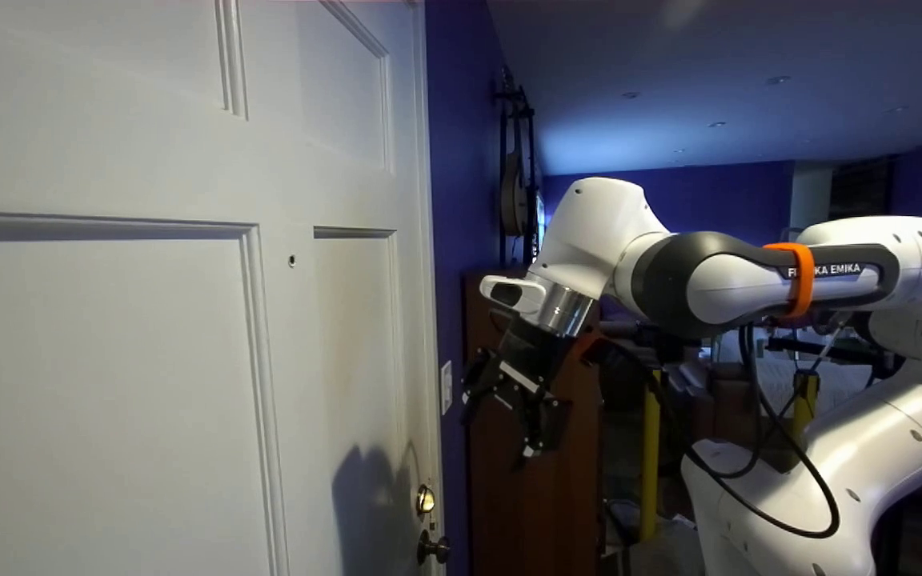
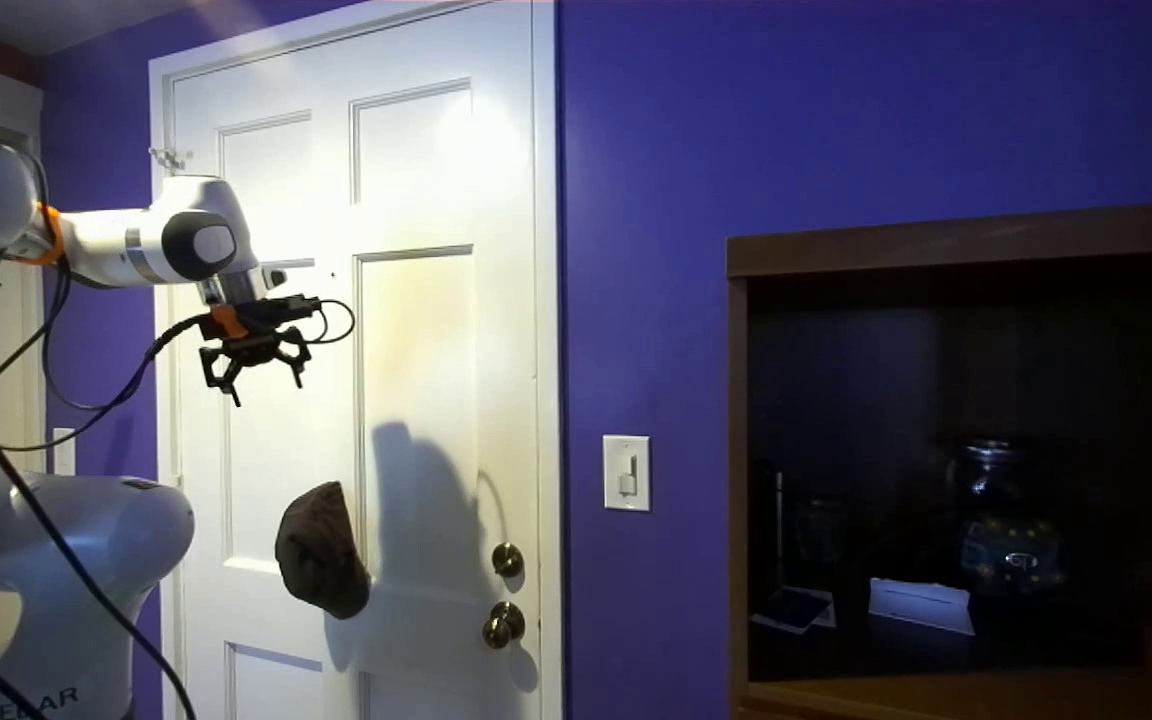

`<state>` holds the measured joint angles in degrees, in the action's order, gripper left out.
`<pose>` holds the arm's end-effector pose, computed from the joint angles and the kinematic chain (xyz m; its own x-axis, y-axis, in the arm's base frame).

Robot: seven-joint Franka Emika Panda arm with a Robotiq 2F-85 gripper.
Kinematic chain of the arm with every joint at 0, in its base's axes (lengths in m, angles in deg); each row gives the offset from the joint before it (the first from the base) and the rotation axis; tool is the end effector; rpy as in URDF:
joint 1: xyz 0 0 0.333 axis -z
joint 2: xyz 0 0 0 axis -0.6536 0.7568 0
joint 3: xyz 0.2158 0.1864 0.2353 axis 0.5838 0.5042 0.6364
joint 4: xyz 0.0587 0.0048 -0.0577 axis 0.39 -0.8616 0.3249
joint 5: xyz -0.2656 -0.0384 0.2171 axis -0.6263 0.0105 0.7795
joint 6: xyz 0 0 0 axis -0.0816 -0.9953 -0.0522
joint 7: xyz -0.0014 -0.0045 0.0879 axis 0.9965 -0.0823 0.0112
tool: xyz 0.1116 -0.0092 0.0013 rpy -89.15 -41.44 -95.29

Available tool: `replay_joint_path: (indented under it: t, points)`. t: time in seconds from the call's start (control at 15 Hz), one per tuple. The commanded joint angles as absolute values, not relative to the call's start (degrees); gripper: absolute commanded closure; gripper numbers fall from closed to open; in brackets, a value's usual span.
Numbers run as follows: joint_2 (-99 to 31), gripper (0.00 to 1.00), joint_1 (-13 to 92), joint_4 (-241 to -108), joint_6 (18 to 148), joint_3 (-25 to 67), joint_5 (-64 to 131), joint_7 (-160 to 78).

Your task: Take the hat, then hang it on the door

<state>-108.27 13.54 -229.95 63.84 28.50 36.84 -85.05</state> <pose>0.1620 0.1089 0.6195 0.2904 0.9050 0.3108 0.8707 -0.3847 0.3065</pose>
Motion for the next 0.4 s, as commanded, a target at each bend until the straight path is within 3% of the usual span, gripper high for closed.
replay_joint_path:
  t: [0.0, 0.33]
  points:
    - [-108.5, 0.0, 13.9, -229.7, 63.7, 28.5, 36.8, -85.1]
    - [-108.8, 0.0, 14.1, -229.6, 63.6, 28.5, 36.7, -85.0]
